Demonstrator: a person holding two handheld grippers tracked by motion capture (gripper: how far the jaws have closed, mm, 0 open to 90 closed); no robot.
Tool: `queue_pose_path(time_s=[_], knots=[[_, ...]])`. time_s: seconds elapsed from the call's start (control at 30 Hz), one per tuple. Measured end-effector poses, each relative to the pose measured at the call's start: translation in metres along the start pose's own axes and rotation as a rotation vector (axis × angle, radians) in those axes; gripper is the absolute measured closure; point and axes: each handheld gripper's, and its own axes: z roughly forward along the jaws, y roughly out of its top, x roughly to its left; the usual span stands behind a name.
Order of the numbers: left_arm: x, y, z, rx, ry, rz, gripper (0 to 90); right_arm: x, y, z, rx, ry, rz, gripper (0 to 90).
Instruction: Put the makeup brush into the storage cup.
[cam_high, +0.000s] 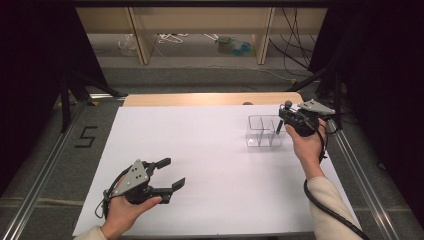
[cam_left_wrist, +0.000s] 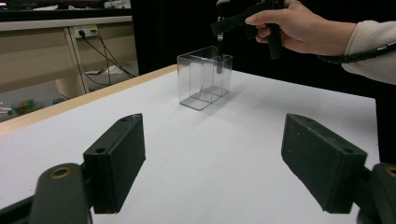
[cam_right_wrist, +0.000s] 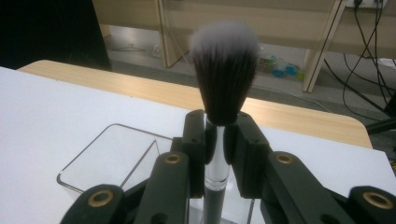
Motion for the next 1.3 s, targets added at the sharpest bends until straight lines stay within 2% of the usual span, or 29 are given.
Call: queue_pose_path(time_s=[0.03, 0.07, 0.1, 0.23, 0.33, 0.37, 0.6, 0.77, 0.87, 0.9, 0.93, 1.03, 1.07, 1.13, 1.17, 1.2, 1.23, 1.27, 1.3], knots=[[0.000, 0.000, 0.000, 0.000, 0.000, -0.002, 21.4, 0.000, 0.000, -0.001, 0.020, -0.004, 0.005, 77.3], [0.000, 0.000, 0.000, 0.000, 0.001, -0.001, 21.4, 0.000, -0.001, 0.001, 0.004, -0.002, 0.003, 77.4], [0.000, 0.000, 0.000, 0.000, 0.000, 0.000, 21.4, 0.000, -0.001, 0.000, 0.024, -0.001, 0.005, 77.5], [0.000, 0.000, 0.000, 0.000, 0.000, 0.000, 21.4, -0.001, -0.005, 0.004, 0.023, 0.003, 0.006, 77.6], [0.000, 0.000, 0.000, 0.001, -0.001, 0.003, 21.4, -0.001, -0.007, 0.005, 0.048, -0.001, 0.006, 77.6], [0.000, 0.000, 0.000, 0.001, 0.000, -0.001, 21.4, -0.001, -0.009, 0.007, 0.034, 0.005, 0.009, 77.6], [0.000, 0.000, 0.000, 0.000, 0.000, 0.000, 21.4, -0.001, -0.012, 0.009, 0.072, -0.002, 0.017, 77.6], [0.000, 0.000, 0.000, 0.000, 0.000, 0.000, 21.4, -0.002, -0.013, 0.010, 0.057, 0.004, 0.014, 77.5], [0.000, 0.000, 0.000, 0.001, 0.000, 0.001, 21.4, -0.002, -0.012, 0.008, 0.071, 0.006, 0.020, 76.9], [0.000, 0.000, 0.000, 0.001, 0.000, 0.000, 21.4, -0.002, -0.012, 0.007, 0.074, 0.006, 0.021, 73.8], [0.000, 0.000, 0.000, 0.001, 0.000, 0.000, 21.4, -0.002, -0.013, 0.007, 0.056, -0.004, 0.015, 66.9], [0.000, 0.000, -0.001, 0.001, 0.000, 0.003, 21.3, -0.003, -0.011, 0.005, 0.024, -0.009, 0.021, 35.0], [-0.001, 0.000, -0.001, -0.001, 0.005, -0.010, 21.3, -0.004, -0.010, 0.003, 0.018, -0.011, 0.022, 27.8], [0.001, 0.000, -0.002, -0.001, 0.005, 0.003, 21.3, -0.004, -0.008, -0.003, 0.004, -0.017, 0.028, 13.2], [0.002, 0.000, -0.002, -0.002, 0.004, 0.010, 21.2, -0.005, -0.007, -0.006, -0.001, -0.015, 0.024, 10.9], [0.002, -0.001, -0.002, -0.010, 0.004, -0.008, 21.2, -0.004, -0.006, -0.010, 0.003, -0.003, 0.022, 13.0], [0.003, 0.000, -0.003, 0.002, 0.010, -0.003, 21.2, -0.005, -0.006, -0.012, -0.004, -0.005, 0.011, 17.1], [0.004, 0.000, -0.003, -0.002, 0.010, 0.007, 21.2, -0.005, -0.006, -0.015, 0.000, -0.005, 0.008, 15.9], [0.003, 0.000, -0.004, -0.002, 0.014, -0.003, 21.2, -0.004, -0.006, -0.018, 0.008, -0.015, 0.009, 13.6]])
